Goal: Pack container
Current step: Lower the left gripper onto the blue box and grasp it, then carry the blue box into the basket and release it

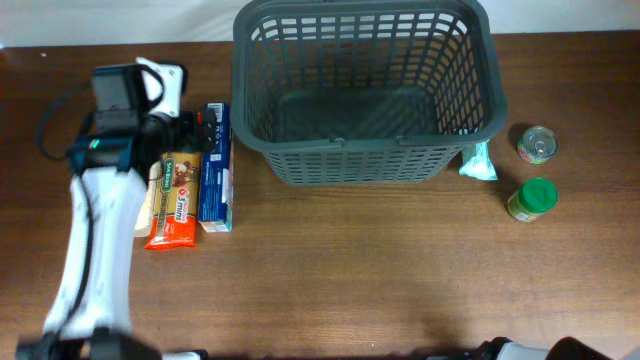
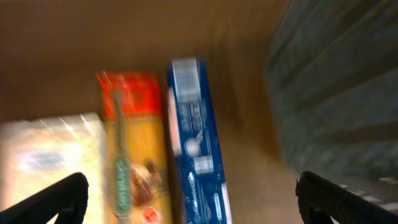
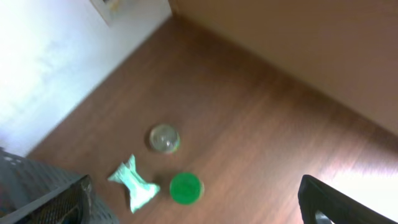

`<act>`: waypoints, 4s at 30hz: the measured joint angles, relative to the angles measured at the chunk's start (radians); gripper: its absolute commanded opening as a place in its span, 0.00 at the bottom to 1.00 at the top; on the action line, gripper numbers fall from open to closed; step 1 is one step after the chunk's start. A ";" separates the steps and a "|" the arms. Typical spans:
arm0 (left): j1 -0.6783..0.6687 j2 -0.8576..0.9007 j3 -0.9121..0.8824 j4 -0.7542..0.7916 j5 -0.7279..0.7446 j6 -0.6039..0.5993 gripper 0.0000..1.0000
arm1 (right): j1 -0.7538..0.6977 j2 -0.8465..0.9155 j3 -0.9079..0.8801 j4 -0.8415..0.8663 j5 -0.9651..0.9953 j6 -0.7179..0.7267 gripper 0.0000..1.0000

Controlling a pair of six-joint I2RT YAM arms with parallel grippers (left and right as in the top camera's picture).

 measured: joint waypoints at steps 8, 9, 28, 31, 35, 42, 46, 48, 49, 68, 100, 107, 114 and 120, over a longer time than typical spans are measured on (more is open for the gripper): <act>0.000 0.247 0.000 -0.055 -0.003 -0.034 1.00 | -0.003 0.062 -0.011 -0.037 -0.028 0.004 0.99; 0.000 0.264 0.000 -0.063 -0.003 -0.033 1.00 | -0.003 0.063 -0.011 -0.037 -0.029 0.004 0.99; -0.002 0.452 -0.001 -0.047 0.008 0.020 0.01 | -0.003 0.063 -0.011 -0.032 -0.034 0.004 0.99; -0.002 0.450 0.003 -0.054 0.010 0.023 0.02 | -0.003 0.063 -0.011 -0.032 -0.035 0.004 0.99; -0.002 0.450 0.040 -0.103 0.006 0.023 0.02 | -0.003 0.063 -0.011 -0.032 -0.036 0.004 0.99; -0.002 0.416 0.327 -0.143 -0.059 0.023 0.02 | -0.003 0.063 -0.011 -0.032 -0.036 0.004 0.99; -0.002 0.336 0.546 -0.135 -0.115 0.074 0.01 | -0.003 0.063 -0.011 -0.032 -0.036 0.004 0.99; -0.002 0.296 0.650 -0.124 -0.119 0.150 0.02 | -0.003 0.063 -0.011 -0.031 -0.036 0.004 0.99; -0.003 0.276 0.704 -0.123 -0.111 0.207 0.02 | -0.003 0.063 -0.011 -0.031 -0.036 0.004 0.99; -0.447 0.340 0.888 -0.161 0.179 1.137 0.01 | -0.003 0.063 -0.011 -0.029 -0.036 0.004 0.99; -0.531 0.821 0.883 -0.055 -0.151 0.945 0.93 | -0.003 0.063 -0.011 -0.040 -0.079 0.005 0.99; -0.531 0.818 0.897 -0.008 -0.152 0.755 0.99 | -0.003 0.063 -0.011 -0.041 -0.082 0.005 0.99; -0.529 0.718 1.033 -0.107 -0.164 0.556 0.99 | -0.003 0.063 -0.011 -0.044 -0.081 0.006 0.99; -0.480 0.469 1.136 -0.246 -0.246 0.505 0.99 | -0.003 0.063 -0.011 -0.044 -0.082 0.007 0.99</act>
